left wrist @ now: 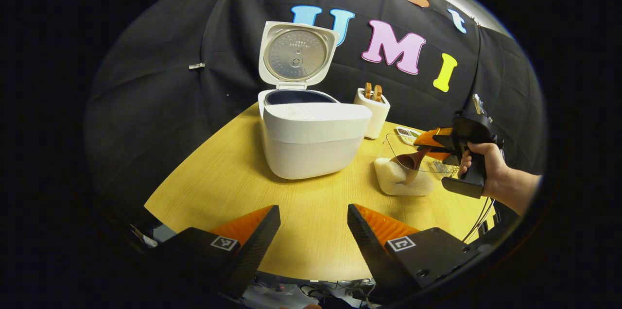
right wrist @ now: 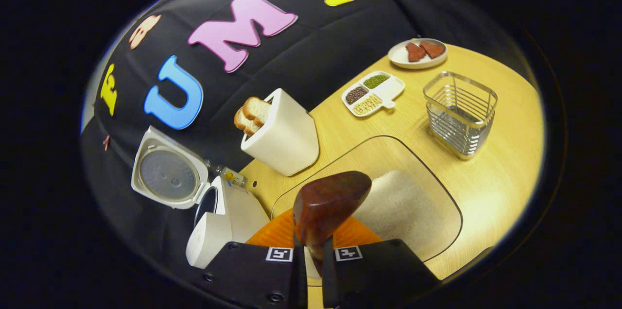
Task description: Close the left gripper, press the button to open the rice cooker; take a wooden spoon from the chopstick holder with the right hand, scoop a spoonful of rice and pour it into the rice cooker, then put the wooden spoon back into the chopstick holder.
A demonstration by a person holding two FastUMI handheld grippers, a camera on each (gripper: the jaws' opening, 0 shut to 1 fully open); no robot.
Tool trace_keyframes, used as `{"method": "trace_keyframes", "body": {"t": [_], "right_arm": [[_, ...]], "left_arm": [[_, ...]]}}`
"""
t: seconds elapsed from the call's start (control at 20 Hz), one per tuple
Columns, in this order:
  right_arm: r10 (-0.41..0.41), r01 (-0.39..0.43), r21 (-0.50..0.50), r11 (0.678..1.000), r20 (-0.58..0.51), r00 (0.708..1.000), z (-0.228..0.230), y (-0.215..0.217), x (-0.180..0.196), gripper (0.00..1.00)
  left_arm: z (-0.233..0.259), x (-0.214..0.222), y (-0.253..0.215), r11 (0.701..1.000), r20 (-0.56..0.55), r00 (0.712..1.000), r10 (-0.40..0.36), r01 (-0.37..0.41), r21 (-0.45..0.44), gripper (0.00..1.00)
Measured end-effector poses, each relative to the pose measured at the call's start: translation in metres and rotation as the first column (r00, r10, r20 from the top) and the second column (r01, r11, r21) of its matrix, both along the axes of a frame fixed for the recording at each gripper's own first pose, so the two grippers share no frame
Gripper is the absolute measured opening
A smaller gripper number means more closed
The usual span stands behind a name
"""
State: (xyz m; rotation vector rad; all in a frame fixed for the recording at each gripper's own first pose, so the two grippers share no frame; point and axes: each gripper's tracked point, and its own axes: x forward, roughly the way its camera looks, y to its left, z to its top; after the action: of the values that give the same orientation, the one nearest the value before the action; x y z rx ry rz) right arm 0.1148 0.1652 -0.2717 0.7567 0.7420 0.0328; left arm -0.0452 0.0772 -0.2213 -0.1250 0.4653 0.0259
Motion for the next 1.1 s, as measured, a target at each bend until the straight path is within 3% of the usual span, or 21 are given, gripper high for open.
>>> {"method": "trace_keyframes", "body": {"t": [0.5, 0.85, 1.1], "right_arm": [[-0.204, 0.208, 0.069, 0.976, -0.055, 0.977, 0.026, -0.072, 0.007, 0.16], [-0.259, 0.27, 0.155, 0.95, -0.091, 0.962, 0.067, -0.079, 0.025, 0.16], [-0.224, 0.227, 0.192, 0.955, -0.039, 0.974, 0.114, -0.053, 0.048, 0.17]], "left_arm": [[0.011, 0.008, -0.002, 1.0, 0.024, 1.0, -0.017, 0.017, 0.014, 0.96], [0.013, 0.008, 0.0, 1.0, 0.035, 0.999, 0.013, -0.013, 0.005, 0.96], [0.01, 0.003, 0.006, 1.0, 0.037, 0.999, 0.027, -0.027, -0.005, 0.96]]}}
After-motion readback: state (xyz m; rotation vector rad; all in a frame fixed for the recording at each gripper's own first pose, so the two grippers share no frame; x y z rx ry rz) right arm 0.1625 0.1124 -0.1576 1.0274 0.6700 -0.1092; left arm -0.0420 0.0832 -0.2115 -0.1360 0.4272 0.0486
